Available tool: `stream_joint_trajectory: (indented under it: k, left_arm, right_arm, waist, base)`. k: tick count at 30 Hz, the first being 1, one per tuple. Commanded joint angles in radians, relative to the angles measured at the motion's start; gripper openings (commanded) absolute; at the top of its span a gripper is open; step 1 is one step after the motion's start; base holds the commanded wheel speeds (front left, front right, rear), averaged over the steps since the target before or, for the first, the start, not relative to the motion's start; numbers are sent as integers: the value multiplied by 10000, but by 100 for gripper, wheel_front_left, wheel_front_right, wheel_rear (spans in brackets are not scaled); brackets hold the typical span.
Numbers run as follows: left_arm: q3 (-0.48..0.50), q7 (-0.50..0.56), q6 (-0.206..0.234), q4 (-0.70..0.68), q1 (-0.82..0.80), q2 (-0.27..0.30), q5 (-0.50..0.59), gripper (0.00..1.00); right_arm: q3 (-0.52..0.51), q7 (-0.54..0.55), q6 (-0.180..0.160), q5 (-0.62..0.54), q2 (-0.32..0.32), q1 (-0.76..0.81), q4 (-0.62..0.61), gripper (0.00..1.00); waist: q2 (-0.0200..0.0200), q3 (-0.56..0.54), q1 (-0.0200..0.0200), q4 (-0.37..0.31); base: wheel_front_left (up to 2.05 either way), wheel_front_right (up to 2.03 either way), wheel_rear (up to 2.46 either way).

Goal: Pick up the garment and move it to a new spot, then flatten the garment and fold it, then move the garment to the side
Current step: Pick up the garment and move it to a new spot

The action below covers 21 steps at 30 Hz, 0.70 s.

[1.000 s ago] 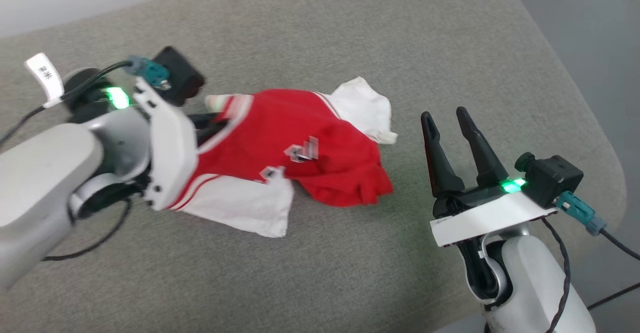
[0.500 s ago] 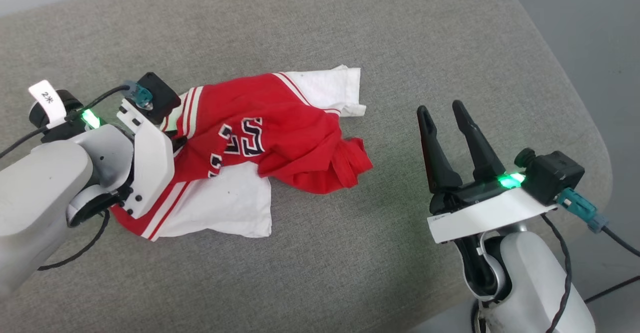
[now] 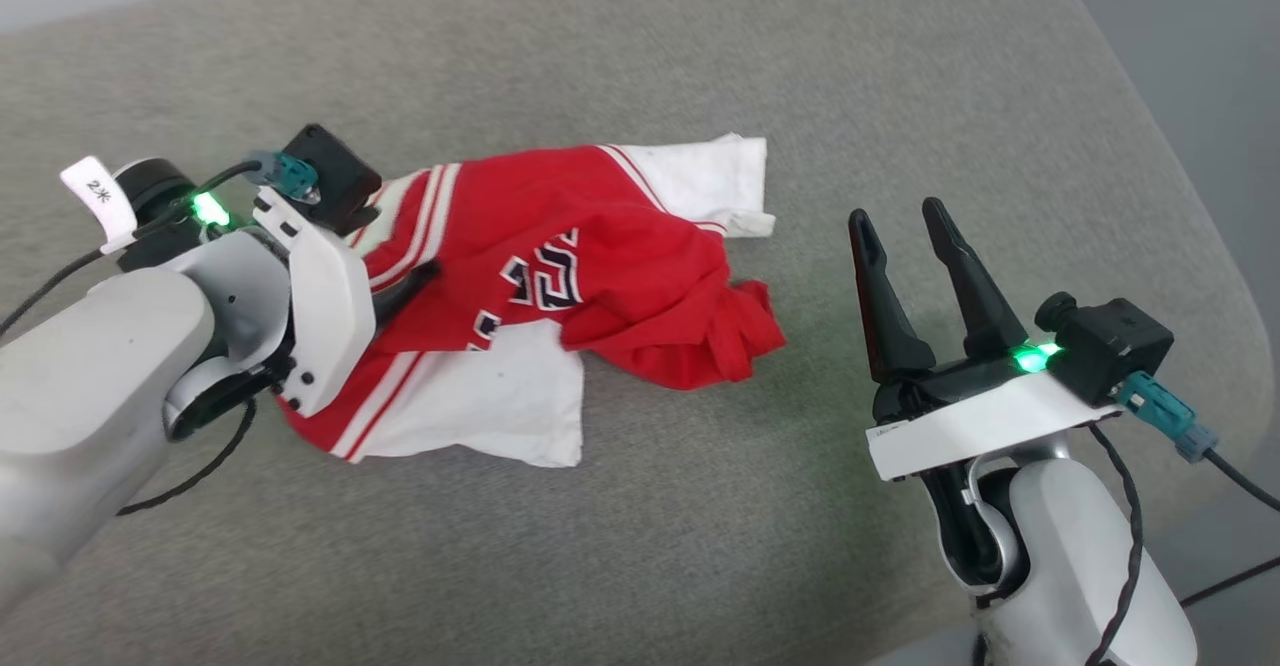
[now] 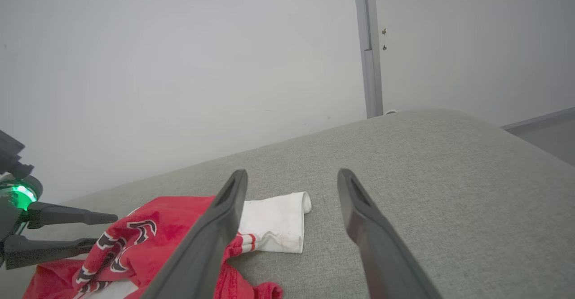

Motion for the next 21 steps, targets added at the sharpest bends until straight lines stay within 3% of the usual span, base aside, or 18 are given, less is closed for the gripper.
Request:
stream_joint_trajectory:
  k: [1, 6, 12, 17, 21]
  left_arm:
    - [-1, -178, 25, 35, -109, -18, -36, 100]
    - [4, -1939, 25, 548, 297, -329, -795, 100]
    - [442, -4347, 25, 1629, 1634, -800, -2522, 100]
    - [1100, -4882, 25, 2470, 3181, -1316, -3259, 100]
    - [3066, -4892, 25, 2735, 4412, -1780, -2722, 100]
  right_arm:
    - [-30, -51, -3, -128, -7, -50, 64, 100]
    - [-403, -51, -5, -793, -10, 178, 361, 100]
    - [-1037, -51, -3, -1345, -6, 431, 746, 100]
    - [-1690, -51, -5, -1724, -4, 741, 866, 100]
    - [-2118, -51, -5, -2072, -9, 1010, 813, 100]
  waist:
    - [0, -273, -1, 260]
    - [0, -894, -1, 920]
    - [0, -1553, -1, 1688]
    - [0, -2008, -1, 2344]
    - [0, -2212, -1, 2809]
  base:
    - [0, 0, 0]
    - [0, 0, 0]
    - [0, 0, 0]
    - [0, 0, 0]
    - [0, 0, 0]
